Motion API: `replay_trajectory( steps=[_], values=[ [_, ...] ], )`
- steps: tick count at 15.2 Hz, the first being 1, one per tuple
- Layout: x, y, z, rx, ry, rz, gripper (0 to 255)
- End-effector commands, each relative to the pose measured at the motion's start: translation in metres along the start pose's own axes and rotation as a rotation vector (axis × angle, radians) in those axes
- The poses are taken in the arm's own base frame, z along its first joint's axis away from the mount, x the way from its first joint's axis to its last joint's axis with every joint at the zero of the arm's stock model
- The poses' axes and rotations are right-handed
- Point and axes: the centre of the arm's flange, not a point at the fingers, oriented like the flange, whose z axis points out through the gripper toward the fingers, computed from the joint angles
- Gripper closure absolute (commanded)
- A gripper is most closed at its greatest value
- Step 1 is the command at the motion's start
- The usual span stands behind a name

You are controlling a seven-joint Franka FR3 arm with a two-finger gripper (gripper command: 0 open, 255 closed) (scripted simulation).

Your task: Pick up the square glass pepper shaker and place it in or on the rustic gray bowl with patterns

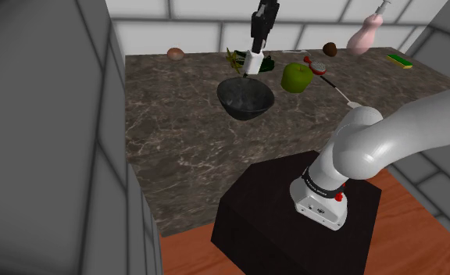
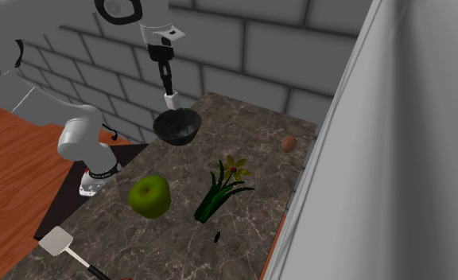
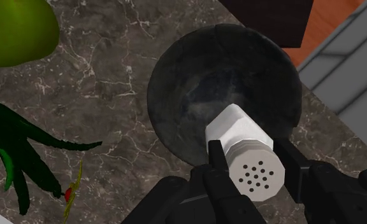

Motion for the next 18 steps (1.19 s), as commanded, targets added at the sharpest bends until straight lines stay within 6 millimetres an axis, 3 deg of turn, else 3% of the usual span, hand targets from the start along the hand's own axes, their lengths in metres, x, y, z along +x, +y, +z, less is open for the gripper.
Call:
replay_trajectory(
  steps=[1, 12, 18],
  values=[
    [0.001, 0.0, 0.011, 0.0, 0.0, 0.0, 255],
    [0.002, -0.001, 0.072, 0.0, 0.0, 0.0, 255],
    [0.002, -0.001, 0.072, 0.0, 0.0, 0.0, 255]
  ],
)
